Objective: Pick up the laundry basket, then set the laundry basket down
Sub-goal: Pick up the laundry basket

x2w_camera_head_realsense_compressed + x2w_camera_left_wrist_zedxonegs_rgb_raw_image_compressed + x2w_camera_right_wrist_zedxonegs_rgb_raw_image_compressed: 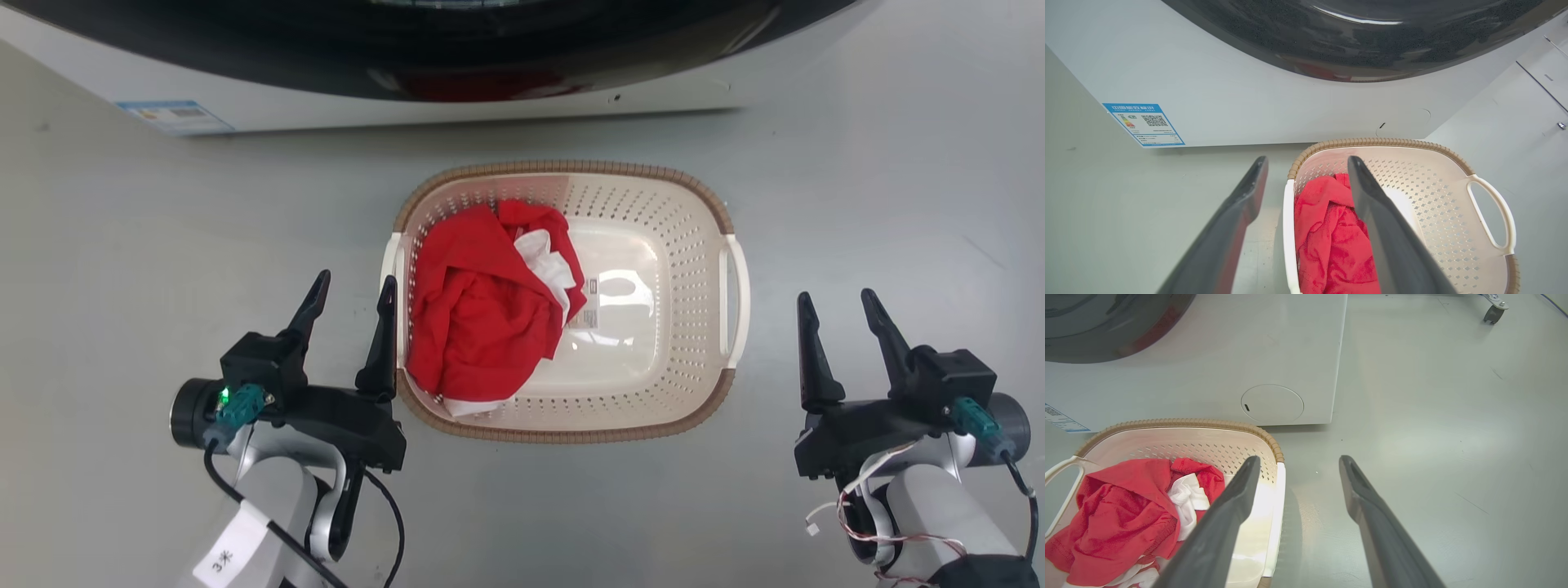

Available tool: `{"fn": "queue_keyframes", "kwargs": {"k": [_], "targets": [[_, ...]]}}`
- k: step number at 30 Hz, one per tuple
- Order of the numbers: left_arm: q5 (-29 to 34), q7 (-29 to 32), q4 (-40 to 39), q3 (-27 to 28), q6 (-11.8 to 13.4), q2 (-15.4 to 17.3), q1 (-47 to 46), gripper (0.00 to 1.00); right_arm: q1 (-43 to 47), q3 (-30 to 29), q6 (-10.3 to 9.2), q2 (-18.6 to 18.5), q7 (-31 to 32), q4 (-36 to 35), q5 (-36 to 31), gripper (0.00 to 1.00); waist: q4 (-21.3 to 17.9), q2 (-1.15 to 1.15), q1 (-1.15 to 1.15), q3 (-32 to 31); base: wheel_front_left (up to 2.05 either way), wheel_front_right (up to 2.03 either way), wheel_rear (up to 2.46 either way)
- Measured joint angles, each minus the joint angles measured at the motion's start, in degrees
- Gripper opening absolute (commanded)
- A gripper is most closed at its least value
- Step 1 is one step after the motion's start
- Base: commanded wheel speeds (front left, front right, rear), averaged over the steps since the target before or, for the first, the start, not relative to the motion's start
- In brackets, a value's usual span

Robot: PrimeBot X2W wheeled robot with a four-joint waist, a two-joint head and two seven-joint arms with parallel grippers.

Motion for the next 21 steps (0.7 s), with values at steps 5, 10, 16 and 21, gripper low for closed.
{"fn": "queue_keyframes", "kwargs": {"k": [5,10,16,21], "targets": [[-0.4,0.0,3.2,0.4,-0.5,-0.5,-2.4,1.0,-2.4,0.3,0.47,0.5,0.0,1.8,0.0,1.0,0.1,-0.01,0.0,3.1,0.0,0.0,0.0],[-0.7,0.5,6.5,0.7,-1.0,-0.8,-4.7,1.0,-5.1,0.7,1.01,1.3,0.0,4.5,0.0,1.0,0.2,-0.01,0.0,5.3,0.0,0.0,0.0],[-1.4,1.0,9.7,0.8,-1.9,-0.9,-7.4,1.0,-7.7,1.3,1.58,2.2,0.0,7.3,0.0,1.0,0.2,0.0,0.0,6.7,0.0,0.0,0.0],[-1.7,1.6,12.9,0.8,-2.7,-0.8,-9.4,1.0,-10.3,1.7,2.05,3.2,0.1,10.4,0.0,1.0,-0.1,0.0,0.0,7.8,0.0,0.0,0.0]]}}
